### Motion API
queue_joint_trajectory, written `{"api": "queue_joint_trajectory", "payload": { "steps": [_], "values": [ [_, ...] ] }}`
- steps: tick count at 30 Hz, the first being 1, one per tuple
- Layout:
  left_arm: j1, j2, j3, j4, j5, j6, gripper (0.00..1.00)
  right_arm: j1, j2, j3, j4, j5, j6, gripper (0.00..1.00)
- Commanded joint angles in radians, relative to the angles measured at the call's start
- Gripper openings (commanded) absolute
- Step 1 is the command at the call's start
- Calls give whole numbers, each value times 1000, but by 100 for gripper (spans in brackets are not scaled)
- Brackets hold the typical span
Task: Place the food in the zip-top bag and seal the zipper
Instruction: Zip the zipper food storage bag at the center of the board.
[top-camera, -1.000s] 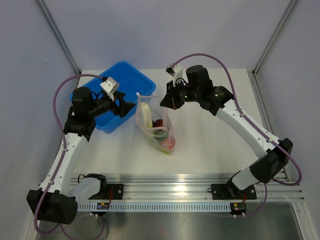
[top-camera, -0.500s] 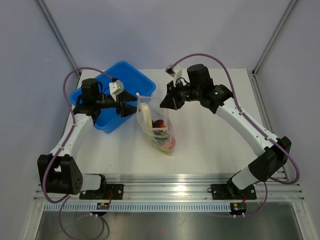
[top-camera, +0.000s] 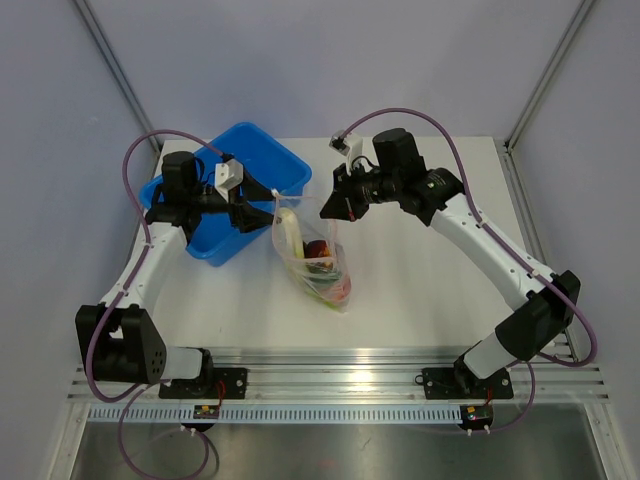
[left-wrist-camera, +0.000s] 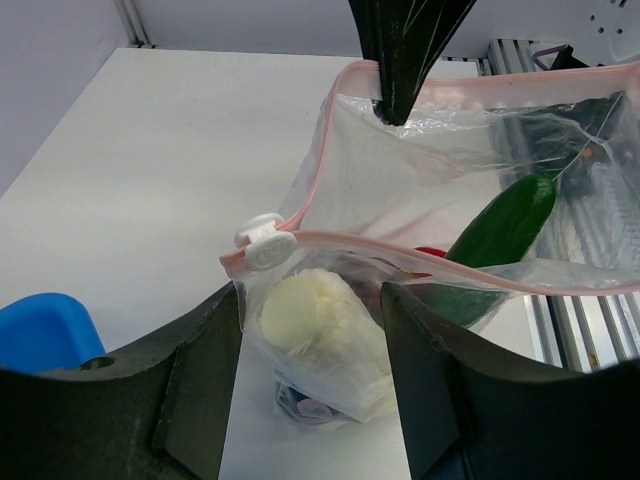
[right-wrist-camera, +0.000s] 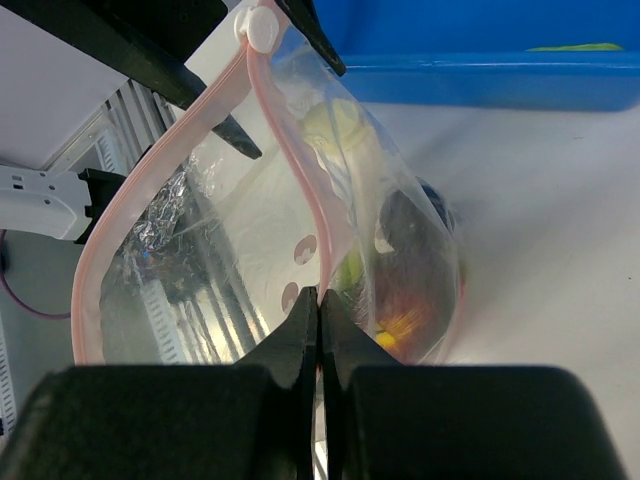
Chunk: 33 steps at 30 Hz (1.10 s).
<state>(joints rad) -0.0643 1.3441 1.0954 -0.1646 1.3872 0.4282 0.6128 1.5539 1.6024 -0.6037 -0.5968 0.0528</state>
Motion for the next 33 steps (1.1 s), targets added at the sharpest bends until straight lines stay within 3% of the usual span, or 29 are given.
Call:
{"api": "queue_joint_trajectory", "payload": {
  "steps": [1,5,10,11,15,16,18,19,22,26,33],
  "values": [
    [-5,-26,23,20,84,57,58,-7,15,56,7,-31,5,2],
    [-9,-31,29,28,98,43,57,-8,23,79,-10,-37,2,3],
    [-32,-23,41,1,104,46,48,-7,15,77,-7,-37,12,3],
    [-35,-23,38,-1,104,47,44,-8,15,76,-7,-35,12,3],
    [-46,-23,34,-12,93,37,4,-8,6,74,-13,-28,16,3],
    [-46,-28,34,-12,85,29,0,-7,3,74,-18,-26,18,4],
    [-51,-39,26,0,52,-6,0,-7,5,83,-37,-18,16,7],
    [-51,-60,15,25,9,-43,0,-7,5,90,-50,-9,15,14],
    [-51,-109,-12,160,-139,-233,0,-5,14,174,-143,-5,25,20],
    [-51,-134,49,56,-272,-299,0,63,44,408,-295,121,-8,45],
    [-51,-115,127,-39,-183,-329,0,189,158,599,-439,328,-134,47]
  ]
}}
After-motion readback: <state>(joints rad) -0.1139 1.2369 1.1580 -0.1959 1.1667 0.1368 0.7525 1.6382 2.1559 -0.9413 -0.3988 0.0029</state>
